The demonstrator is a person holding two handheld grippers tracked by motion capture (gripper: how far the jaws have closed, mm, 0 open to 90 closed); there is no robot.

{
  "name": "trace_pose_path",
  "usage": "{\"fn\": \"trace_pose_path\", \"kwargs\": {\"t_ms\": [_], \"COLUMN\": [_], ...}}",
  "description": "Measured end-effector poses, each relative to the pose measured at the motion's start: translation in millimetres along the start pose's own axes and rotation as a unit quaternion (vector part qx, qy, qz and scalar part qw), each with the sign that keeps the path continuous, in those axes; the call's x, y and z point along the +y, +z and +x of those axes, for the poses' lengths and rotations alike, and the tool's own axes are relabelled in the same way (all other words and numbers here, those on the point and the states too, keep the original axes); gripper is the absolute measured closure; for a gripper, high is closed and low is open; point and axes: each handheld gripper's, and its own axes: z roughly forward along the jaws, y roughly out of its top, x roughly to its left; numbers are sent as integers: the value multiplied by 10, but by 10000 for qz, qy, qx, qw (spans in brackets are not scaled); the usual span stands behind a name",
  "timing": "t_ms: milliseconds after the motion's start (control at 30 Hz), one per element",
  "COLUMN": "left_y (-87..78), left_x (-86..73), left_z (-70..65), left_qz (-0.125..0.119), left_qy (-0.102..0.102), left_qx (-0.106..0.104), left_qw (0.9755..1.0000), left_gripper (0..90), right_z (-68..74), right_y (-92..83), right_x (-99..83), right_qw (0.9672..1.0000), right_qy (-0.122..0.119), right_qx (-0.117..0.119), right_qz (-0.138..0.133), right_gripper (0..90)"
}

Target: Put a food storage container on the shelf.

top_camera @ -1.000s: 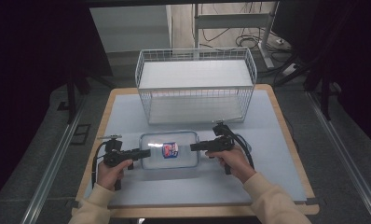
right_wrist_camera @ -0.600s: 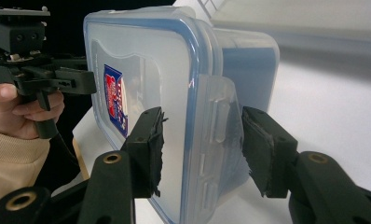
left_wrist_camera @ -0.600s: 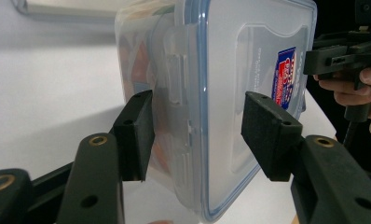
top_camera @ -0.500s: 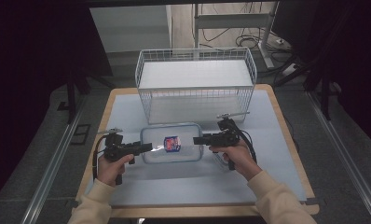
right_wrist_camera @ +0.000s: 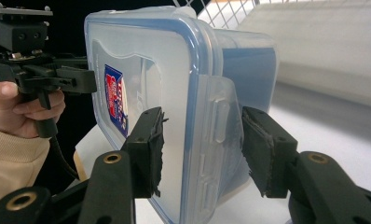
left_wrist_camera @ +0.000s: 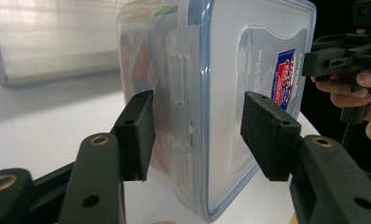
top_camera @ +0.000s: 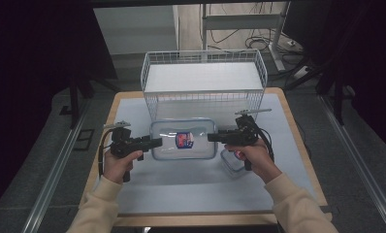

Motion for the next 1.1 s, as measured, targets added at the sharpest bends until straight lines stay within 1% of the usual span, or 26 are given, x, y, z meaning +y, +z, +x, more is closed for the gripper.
{"fn": "trace_pose_path", "kwargs": {"t_ms": [233,400,433,500,567,933,1100], "left_y": [17,29,29,33,34,58,70], "left_x": [97,221,221,284,304,589,727], "left_z": [-54,-113,-113,-139,-147,-259,-301], "left_qz": [-11,-43,-43,-48,-55,-114,-171], "left_qy": [108,203,203,262,283,480,566], "left_qx": [-42,-50,-50,-59,-62,-79,-113], "left_qw": [9999,9998,9998,9996,9996,9988,9982], "left_gripper": [469,470,469,470,471,471,472], "right_z": [15,12,12,13,14,23,27], "right_y": [-96,-174,-174,-215,-240,-390,-463], "right_x": [75,151,151,194,224,416,528], "right_qw": [9999,9997,9997,9996,9994,9986,9978], "right_qy": [-105,-161,-161,-187,-215,-323,-419], "right_qx": [-41,-49,-49,-49,-63,-124,-154], "right_qz": [-91,-180,-180,-217,-255,-403,-497], "right_gripper": [507,507,507,507,507,508,508]}}
